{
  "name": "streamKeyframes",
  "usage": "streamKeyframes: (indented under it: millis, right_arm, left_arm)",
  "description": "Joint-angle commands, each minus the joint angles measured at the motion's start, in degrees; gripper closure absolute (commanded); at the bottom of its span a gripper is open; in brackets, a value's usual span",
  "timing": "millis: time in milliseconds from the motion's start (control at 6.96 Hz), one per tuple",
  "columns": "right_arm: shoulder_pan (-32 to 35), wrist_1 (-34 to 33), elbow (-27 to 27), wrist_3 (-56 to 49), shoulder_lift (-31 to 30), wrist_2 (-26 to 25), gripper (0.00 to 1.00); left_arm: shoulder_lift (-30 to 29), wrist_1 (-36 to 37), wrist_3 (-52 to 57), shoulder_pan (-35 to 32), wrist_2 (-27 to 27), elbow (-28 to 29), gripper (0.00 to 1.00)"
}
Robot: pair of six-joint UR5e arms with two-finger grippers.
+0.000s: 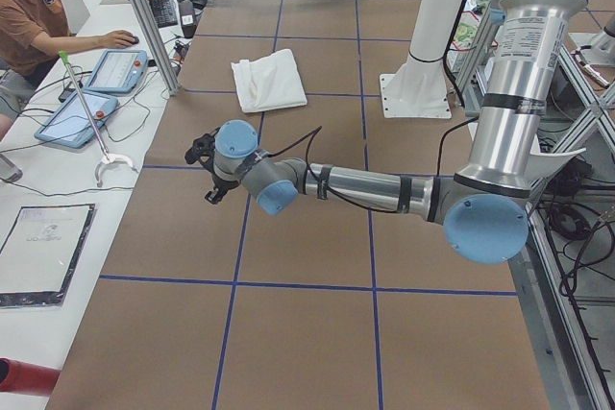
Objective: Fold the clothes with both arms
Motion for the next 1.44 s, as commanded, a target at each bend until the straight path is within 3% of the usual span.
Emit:
streamKeyframes:
  millis: [0, 144, 287, 575, 862, 1149, 1293]
  right_arm:
    - [2.6, -1.1, 4.1, -2.6, -5.7, 1.5, 0.00]
    - [3.7, -1.0, 5.5, -3.6, -7.5, 1.4, 0.00]
    - [4.2, -1.7, 7.2, -6.3, -8.7, 1.0, 0.00]
    - [4.4, -1.8, 7.4, -9.3, -11.8, 0.8, 0.00]
    - [3.7, -2.0, 10.1, -12.0, -13.5, -1.1, 0.00]
    - [1.9, -6.3, 13.1, -12.1, -13.8, -2.3, 0.00]
    - [1.5, -7.6, 13.2, -12.1, -13.2, -3.9, 0.00]
  left_arm:
    - [2.9, 3.5, 14.3, -6.1, -0.3, 1.9, 0.40]
    - [4.2, 3.8, 14.3, -8.1, 0.2, 1.6, 0.26]
    - [4.7, 3.9, 14.2, -8.3, 2.8, 1.2, 0.21]
    - [8.2, 10.6, 13.9, -8.9, 3.1, -3.6, 0.01]
    - [9.7, 10.1, 4.9, -8.5, 2.9, -5.1, 0.01]
    - [14.4, 2.6, 4.1, -8.5, 2.7, -5.8, 0.01]
    - [14.5, 2.8, 4.0, -8.5, 2.5, -6.3, 0.01]
